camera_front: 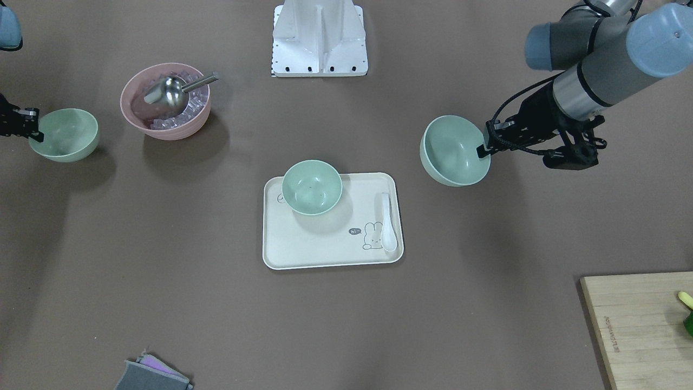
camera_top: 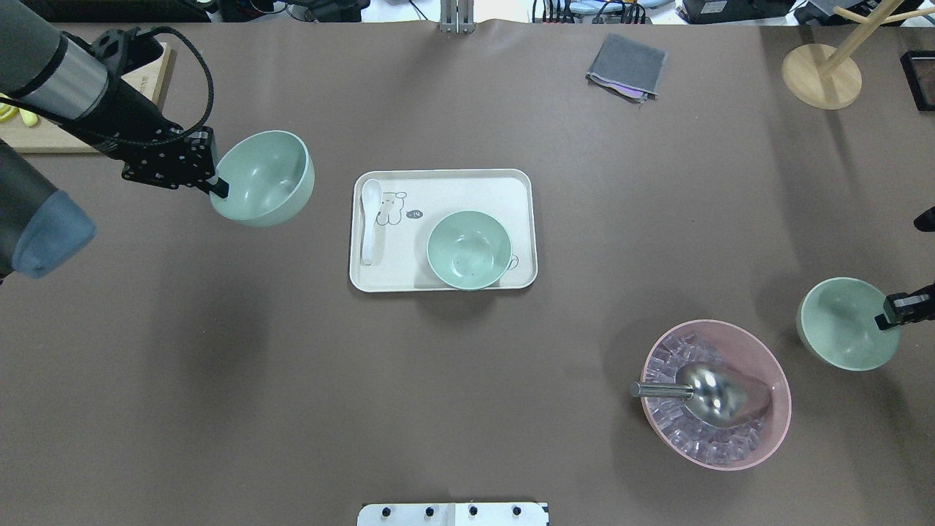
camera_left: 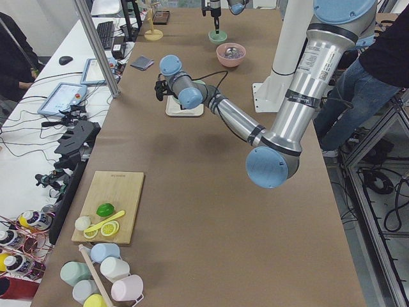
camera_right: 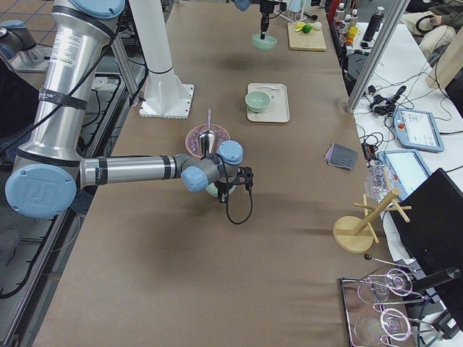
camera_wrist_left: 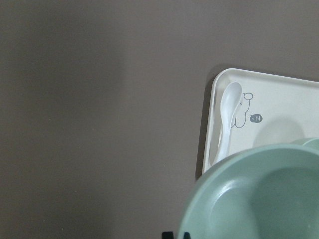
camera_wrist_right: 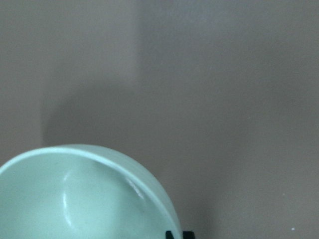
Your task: Stack green bowls together
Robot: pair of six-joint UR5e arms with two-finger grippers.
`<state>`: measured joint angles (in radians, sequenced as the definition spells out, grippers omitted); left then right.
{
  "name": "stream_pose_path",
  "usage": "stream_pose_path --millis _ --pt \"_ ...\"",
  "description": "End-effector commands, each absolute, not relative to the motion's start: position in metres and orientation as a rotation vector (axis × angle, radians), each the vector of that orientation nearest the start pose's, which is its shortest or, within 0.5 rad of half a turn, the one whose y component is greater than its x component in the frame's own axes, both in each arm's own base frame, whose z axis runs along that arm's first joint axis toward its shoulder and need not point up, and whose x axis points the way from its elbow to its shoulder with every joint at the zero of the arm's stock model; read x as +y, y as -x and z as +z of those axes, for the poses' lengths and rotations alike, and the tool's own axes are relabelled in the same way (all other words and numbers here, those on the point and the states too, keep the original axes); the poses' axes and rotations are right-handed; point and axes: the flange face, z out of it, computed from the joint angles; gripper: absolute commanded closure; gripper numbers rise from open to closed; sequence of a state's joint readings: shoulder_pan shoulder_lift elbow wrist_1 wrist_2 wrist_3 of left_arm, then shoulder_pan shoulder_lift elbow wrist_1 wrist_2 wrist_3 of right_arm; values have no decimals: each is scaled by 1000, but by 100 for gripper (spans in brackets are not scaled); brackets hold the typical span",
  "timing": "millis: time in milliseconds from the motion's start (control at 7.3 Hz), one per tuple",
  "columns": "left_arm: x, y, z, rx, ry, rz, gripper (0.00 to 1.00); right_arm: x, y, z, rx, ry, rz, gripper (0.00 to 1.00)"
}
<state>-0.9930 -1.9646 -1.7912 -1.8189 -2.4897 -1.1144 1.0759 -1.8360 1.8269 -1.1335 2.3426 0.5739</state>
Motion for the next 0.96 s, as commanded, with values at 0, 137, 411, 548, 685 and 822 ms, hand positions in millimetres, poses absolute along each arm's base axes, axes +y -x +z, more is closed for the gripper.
stream_pose_path --millis 0,137,411,548,685,822 --pt "-511 -360 247 1137 105 -91 100 -412 92 579 -936 -10 0 100" --pt "-505 -393 229 1135 112 -104 100 -425 85 569 -970 -23 20 100" --pt "-488 -460 193 1124 92 -116 100 -443 88 563 -990 -34 18 100" --pt "-490 -489 179 1131 74 -107 100 -446 89 562 -990 -36 17 100" --pt "-490 -514 185 1147 67 -112 100 -449 90 559 -993 -41 16 100" --pt "-489 -528 192 1164 52 -142 100 -450 90 557 -994 -41 20 100"
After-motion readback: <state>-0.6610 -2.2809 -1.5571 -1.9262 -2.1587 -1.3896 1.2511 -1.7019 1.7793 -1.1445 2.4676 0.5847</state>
